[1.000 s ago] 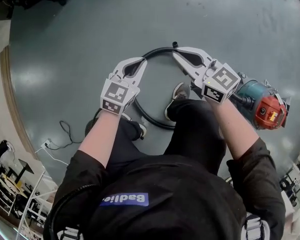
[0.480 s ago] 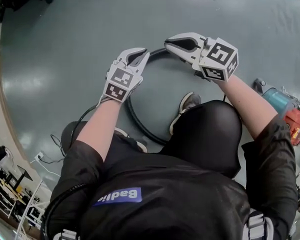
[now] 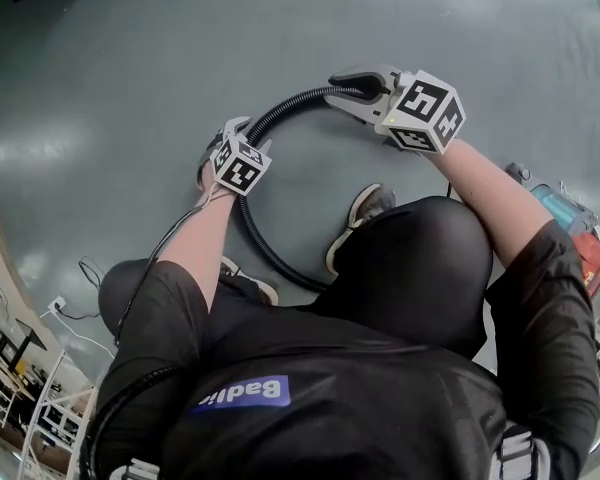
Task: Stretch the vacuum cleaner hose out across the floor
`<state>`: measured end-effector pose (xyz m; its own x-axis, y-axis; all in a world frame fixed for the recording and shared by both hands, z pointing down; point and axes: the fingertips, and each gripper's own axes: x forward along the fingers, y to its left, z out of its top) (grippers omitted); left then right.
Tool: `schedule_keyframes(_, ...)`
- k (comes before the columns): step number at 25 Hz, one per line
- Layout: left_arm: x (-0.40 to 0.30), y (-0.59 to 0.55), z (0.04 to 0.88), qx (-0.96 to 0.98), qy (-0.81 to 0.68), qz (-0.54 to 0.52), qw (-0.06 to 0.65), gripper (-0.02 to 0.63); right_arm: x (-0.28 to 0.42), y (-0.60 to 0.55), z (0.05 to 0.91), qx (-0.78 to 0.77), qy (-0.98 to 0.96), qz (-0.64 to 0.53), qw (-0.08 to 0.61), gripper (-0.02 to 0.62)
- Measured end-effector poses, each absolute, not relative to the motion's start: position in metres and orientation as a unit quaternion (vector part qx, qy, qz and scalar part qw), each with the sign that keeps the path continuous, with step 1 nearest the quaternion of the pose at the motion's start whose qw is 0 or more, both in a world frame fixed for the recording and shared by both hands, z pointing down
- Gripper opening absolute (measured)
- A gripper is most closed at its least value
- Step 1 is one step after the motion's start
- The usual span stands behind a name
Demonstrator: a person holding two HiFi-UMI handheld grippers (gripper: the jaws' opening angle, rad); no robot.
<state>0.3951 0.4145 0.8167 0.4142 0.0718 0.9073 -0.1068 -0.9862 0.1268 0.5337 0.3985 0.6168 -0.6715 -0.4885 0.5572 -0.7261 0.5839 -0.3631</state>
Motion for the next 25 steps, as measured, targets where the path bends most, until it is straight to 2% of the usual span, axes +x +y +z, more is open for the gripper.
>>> schedule_keyframes(6,0.361,0.43,0.867,0.777,-0.007,0.627,0.055,0.249,0.539,0.404,0.63,0.347,-0.859,0.281,0.249,0.082)
schedule_keyframes(10,0.351,0.434,0.881,0.76,-0.002,0.649,0.037,0.249,0.532,0.405,0.645,0.333,-0.858,0.278,0.275,0.082)
schedule_keyframes(14,0.348,0.429,0.867,0.744,0.006,0.668,0.032,0.225,0.522,0.402,0.647,0.304,-0.87,0.257,0.291,0.082)
schedule_keyframes(18,0.36,0.411,0.818,0.748,0.012,0.663,0.031,0.219,0.5,0.386,0.656,0.255,-0.885,0.209,0.328,0.088)
schedule_keyframes(22,0.375,0.392,0.755,0.765,0.013,0.644,0.017,0.218,0.465,0.373,0.673,0.205,-0.889,0.135,0.387,0.195)
schedule_keyframes(25,0.378,0.373,0.715,0.772,0.009,0.635,0.001,0.216,0.455,0.357,0.684,0.175,-0.874,0.049,0.451,0.234)
